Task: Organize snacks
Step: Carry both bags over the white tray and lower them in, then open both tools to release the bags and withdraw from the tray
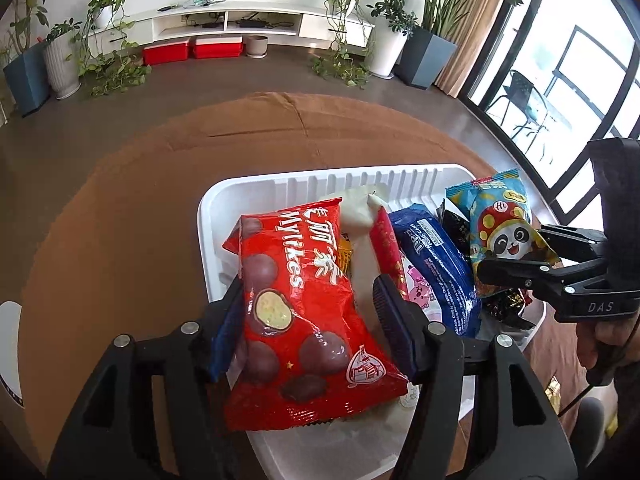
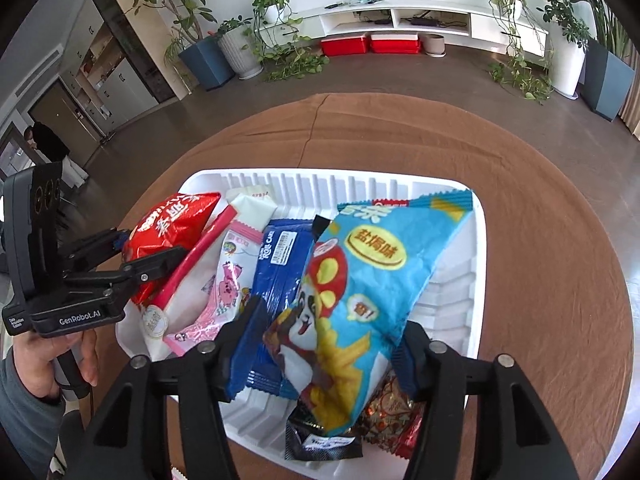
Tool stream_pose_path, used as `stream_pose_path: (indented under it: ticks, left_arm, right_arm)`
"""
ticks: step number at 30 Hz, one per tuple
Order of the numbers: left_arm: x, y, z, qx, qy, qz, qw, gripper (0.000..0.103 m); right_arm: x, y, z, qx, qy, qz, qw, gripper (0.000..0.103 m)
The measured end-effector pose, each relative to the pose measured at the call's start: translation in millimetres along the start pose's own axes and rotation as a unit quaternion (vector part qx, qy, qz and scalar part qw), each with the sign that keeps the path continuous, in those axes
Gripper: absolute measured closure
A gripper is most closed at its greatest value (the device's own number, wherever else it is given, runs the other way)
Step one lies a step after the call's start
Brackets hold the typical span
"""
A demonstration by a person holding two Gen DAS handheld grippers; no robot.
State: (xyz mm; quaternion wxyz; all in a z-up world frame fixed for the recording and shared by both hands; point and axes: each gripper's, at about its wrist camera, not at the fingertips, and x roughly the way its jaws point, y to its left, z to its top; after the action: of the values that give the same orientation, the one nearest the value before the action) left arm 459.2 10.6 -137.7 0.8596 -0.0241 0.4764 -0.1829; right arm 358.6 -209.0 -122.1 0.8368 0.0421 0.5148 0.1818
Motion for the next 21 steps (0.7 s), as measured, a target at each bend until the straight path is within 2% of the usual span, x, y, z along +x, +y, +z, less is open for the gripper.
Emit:
stream_pose_path:
  ticks: [7, 11, 21]
  left_arm:
    - [-9, -4, -9, -0.001, -0.005, -0.002, 1.0, 0.042]
    - [-17, -7, -13, -0.001, -0.011, -0.005, 0.9999, 0.038]
    - [-25, -14, -18, 0.002, -0.015, -0.013, 0.9998, 0.036]
  right_arm:
    - [-10, 0, -4, 0.006, 0.006, -0.015, 1.0, 0.035]
    - [-17, -1, -11, 0.009, 0.015, -0.017, 1.0, 0.031]
    - [-29, -4, -24, 0.016, 0.018, -0.018, 1.0, 0.031]
